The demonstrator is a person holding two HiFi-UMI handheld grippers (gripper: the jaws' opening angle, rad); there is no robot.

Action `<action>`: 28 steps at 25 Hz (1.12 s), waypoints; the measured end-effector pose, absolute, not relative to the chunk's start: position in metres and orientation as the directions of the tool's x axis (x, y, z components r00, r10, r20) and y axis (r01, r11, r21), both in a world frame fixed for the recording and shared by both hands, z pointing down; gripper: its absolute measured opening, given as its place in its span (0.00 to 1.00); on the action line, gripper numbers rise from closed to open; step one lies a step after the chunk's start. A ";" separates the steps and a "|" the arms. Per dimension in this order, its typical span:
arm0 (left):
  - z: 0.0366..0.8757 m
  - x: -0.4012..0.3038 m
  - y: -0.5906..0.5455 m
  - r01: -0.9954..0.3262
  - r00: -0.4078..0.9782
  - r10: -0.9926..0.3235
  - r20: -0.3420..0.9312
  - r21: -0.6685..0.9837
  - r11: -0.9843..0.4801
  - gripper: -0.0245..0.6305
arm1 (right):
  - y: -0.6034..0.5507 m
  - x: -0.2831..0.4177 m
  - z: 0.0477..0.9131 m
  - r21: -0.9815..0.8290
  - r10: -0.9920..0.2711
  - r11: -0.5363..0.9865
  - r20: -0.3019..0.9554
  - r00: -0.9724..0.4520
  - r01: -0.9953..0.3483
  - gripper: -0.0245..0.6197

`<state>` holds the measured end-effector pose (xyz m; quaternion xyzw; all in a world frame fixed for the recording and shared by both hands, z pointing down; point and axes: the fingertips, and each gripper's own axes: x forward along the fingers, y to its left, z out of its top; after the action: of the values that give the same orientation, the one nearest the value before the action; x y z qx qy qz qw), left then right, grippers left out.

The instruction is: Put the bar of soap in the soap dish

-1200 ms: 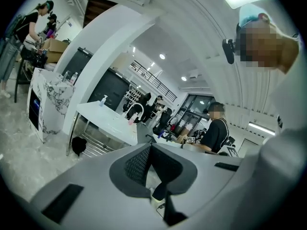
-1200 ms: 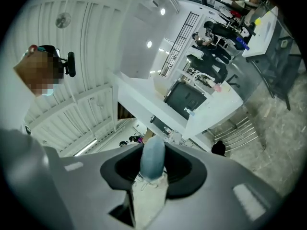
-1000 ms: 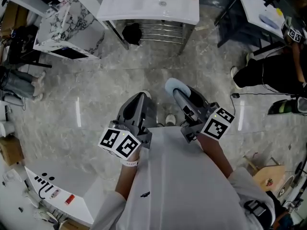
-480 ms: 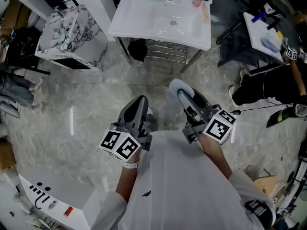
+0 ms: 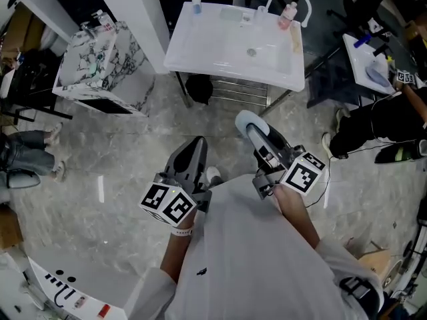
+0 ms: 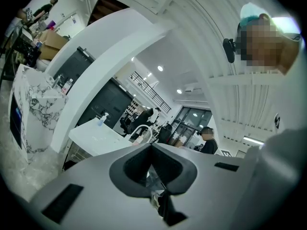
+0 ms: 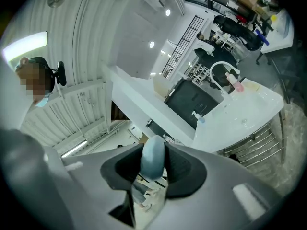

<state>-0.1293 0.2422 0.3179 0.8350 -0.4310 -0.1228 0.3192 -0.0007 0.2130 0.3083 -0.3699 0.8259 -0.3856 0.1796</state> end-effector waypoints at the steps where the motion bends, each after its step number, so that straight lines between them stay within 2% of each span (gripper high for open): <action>1: 0.317 -0.133 0.239 -0.640 0.599 -0.798 0.068 0.639 -0.426 0.05 | 0.209 -0.003 0.307 -0.769 -0.754 0.427 -0.012 -0.657 -0.476 0.25; 12: 0.337 -0.156 0.233 -0.609 0.600 -0.795 0.095 0.699 -0.376 0.05 | 0.204 -0.007 0.312 -0.763 -0.779 0.375 0.049 -0.625 -0.527 0.25; 20: 0.337 -0.158 0.215 -0.631 0.602 -0.790 0.117 0.676 -0.381 0.05 | 0.188 -0.005 0.324 -0.793 -0.784 0.346 0.049 -0.619 -0.501 0.25; 28: 0.333 -0.170 0.189 -0.668 0.554 -0.822 0.130 0.659 -0.347 0.05 | 0.149 -0.027 0.327 -0.804 -0.738 0.382 0.031 -0.674 -0.455 0.25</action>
<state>-0.1703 0.1895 0.3328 0.8127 -0.4584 -0.1129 0.3415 -0.0269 0.1492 0.3267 -0.3664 0.8139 -0.4178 0.1693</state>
